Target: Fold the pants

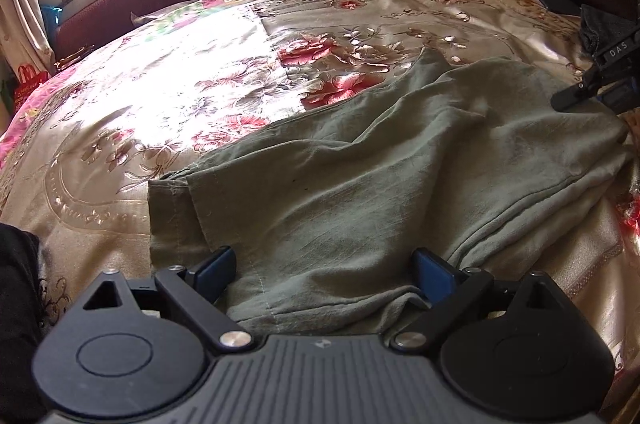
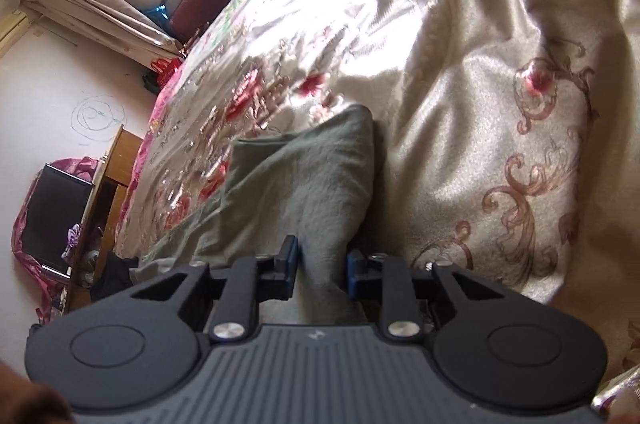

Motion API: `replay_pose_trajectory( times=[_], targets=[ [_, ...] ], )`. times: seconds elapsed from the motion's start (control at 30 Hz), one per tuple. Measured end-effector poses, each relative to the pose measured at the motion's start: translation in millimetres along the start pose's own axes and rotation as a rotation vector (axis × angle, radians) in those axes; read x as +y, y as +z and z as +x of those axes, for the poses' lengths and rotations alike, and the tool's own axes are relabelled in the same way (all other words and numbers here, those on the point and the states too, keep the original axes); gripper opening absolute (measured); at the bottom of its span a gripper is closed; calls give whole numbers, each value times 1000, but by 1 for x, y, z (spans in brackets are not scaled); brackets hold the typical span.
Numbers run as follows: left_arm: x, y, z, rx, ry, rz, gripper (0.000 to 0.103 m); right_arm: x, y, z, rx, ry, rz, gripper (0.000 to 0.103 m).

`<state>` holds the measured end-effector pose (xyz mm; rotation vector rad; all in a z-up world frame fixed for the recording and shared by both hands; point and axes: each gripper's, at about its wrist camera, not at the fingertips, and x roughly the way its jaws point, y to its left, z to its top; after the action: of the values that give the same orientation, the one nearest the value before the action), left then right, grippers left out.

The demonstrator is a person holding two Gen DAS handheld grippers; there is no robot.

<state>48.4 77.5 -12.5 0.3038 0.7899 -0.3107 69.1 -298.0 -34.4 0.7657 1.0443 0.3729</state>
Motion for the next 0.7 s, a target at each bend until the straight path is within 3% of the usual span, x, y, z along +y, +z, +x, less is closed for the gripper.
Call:
replay_pose_trajectory(
  times=[0.07,0.17,0.3,0.37,0.4,0.47,0.53,0.67,0.7],
  targets=[
    [-2,0,0,0,5,10,103,-12,-2,-4,18,39,23,23],
    [-2,1,3,11,8,13,103,-23,-2,-11,33,126,50,28],
    [-5,6,6,32,16,27,103,-42,5,14,63,326,177,32],
    [-8,7,6,42,26,44,103,-38,8,27,54,422,183,34],
    [-9,8,6,48,30,52,103,-35,9,31,54,443,164,34],
    [-11,10,6,58,37,68,103,-36,12,35,55,391,121,29],
    [-12,12,7,67,41,83,103,-50,15,39,51,401,204,21],
    [-12,14,8,82,44,101,103,-42,10,23,7,438,229,30],
    [-12,14,7,82,46,106,103,-35,6,16,10,494,211,35]
  ],
)
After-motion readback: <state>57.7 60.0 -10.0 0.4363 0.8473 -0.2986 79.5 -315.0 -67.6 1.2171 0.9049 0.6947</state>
